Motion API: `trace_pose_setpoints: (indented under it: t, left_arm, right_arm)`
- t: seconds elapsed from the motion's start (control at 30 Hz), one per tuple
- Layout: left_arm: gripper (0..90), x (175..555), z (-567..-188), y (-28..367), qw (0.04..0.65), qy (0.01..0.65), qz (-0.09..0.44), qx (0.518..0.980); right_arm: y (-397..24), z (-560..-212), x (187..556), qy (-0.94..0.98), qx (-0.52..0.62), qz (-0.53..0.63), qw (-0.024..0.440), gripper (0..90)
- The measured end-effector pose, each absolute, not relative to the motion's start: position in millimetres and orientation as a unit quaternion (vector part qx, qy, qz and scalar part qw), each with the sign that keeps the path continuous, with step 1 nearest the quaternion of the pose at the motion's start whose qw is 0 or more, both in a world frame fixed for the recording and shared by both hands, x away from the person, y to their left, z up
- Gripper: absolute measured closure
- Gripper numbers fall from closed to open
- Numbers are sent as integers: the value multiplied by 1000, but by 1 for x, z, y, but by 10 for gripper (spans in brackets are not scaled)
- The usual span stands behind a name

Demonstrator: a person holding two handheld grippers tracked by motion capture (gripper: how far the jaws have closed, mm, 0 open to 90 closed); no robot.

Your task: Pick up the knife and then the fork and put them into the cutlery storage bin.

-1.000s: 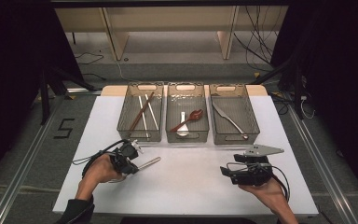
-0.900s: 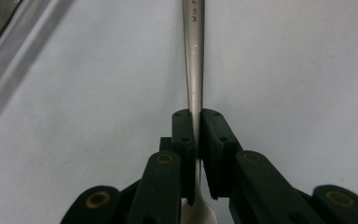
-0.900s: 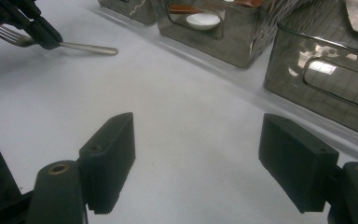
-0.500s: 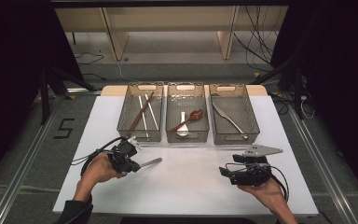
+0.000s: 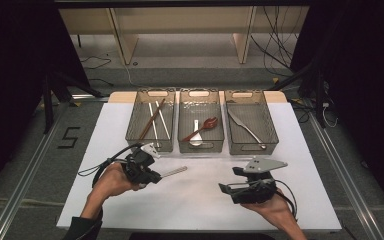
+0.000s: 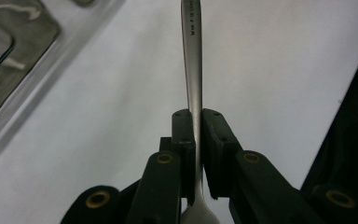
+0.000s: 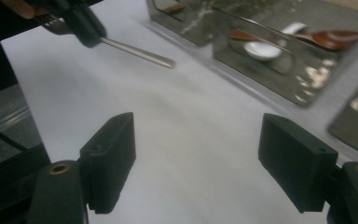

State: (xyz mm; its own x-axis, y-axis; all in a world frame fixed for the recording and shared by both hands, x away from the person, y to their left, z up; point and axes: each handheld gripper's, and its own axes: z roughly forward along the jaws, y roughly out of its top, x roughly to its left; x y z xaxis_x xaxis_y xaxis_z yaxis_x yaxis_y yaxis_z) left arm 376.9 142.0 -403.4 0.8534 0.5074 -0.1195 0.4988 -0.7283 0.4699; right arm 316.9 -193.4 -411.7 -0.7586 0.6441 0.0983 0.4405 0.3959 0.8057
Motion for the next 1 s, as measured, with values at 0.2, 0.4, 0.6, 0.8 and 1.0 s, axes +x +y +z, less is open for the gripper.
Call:
trace_pose_setpoints:
  t: [0.2,0.4,0.6,0.8,1.0]
  left_arm:
    - [838,371,-400,123,246,243,-1,938]
    - [838,365,-399,106,241,221,-8,945]
    - [838,361,-401,94,239,207,-17,948]
    - [838,357,-401,85,241,196,-27,950]
    - [837,356,-401,80,239,192,-35,951]
  right_arm:
    - [-149,-412,305,852,256,434,142,284]
    - [-116,-420,298,876,192,402,185,293]
    - [-102,-432,295,887,147,361,249,330]
    - [-94,-442,291,893,97,320,300,405]
    - [-90,-449,286,892,69,295,336,538]
